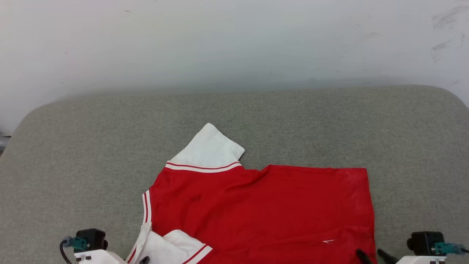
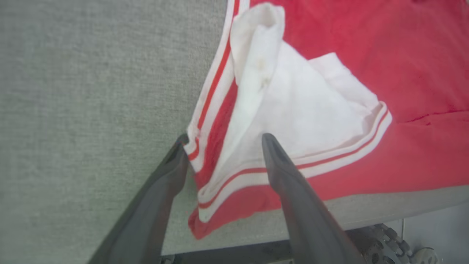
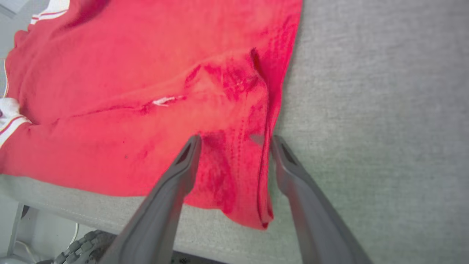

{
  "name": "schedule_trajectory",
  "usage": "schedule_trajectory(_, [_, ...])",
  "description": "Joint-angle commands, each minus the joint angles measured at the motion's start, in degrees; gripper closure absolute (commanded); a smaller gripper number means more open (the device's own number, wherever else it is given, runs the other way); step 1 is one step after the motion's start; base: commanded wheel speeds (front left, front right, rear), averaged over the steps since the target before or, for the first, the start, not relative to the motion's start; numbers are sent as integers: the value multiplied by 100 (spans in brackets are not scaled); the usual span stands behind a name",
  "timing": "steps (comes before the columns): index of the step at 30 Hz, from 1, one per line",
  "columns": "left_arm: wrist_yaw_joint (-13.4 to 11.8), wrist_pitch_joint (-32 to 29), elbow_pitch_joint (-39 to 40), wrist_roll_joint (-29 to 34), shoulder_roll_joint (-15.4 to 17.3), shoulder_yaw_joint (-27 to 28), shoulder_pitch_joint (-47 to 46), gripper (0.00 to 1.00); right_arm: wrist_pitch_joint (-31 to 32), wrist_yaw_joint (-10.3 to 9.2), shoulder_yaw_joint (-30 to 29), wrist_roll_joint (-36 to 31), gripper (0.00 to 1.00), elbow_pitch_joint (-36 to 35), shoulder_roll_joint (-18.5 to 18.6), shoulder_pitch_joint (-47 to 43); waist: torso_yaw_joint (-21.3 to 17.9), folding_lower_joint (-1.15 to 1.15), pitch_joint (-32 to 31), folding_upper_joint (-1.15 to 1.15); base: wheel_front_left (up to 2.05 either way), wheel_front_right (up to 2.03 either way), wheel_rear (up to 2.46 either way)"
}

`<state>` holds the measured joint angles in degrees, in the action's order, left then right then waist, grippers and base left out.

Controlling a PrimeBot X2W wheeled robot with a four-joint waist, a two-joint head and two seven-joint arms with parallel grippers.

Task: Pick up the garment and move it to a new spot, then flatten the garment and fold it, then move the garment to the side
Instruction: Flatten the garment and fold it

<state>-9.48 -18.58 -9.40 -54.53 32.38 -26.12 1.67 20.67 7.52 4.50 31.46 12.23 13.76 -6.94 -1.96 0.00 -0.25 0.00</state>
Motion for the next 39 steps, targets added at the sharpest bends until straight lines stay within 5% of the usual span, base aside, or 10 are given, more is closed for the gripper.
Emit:
schedule_trajectory(1, [41, 79, -12, 65, 31, 9, -97, 0, -146, -6, -58, -88, 0, -64, -25, -9, -8, 0, -4, 0, 0, 0, 0])
schedule_trajectory(9, [44, 740, 104, 703, 61, -11, -658, 0, -1323, -6, -356, -732, 0, -589, -254, 236, -87, 0, 60, 0, 0, 0, 0])
schedule_trajectory(23, [152, 1790, -452, 1559, -367, -2, -2531, 0, -1531, -6, -625, -1255, 0, -1827, -466, 1020, -464, 0, 1277, 0, 0, 0, 0])
schedule_trajectory(31, [986, 456, -1587, 1132, -305, -120, -4292, 0, -1614, -6, -511, -1325, 0, -1912, -561, 1565, -878, 0, 2131, 0, 0, 0, 0])
schedule_trajectory(39, [1348, -1099, -2217, 815, -138, -318, -5279, 0, -1763, -7, -439, -1236, 0, -1659, -715, 1762, -1226, 0, 2461, 0, 0, 0, 0])
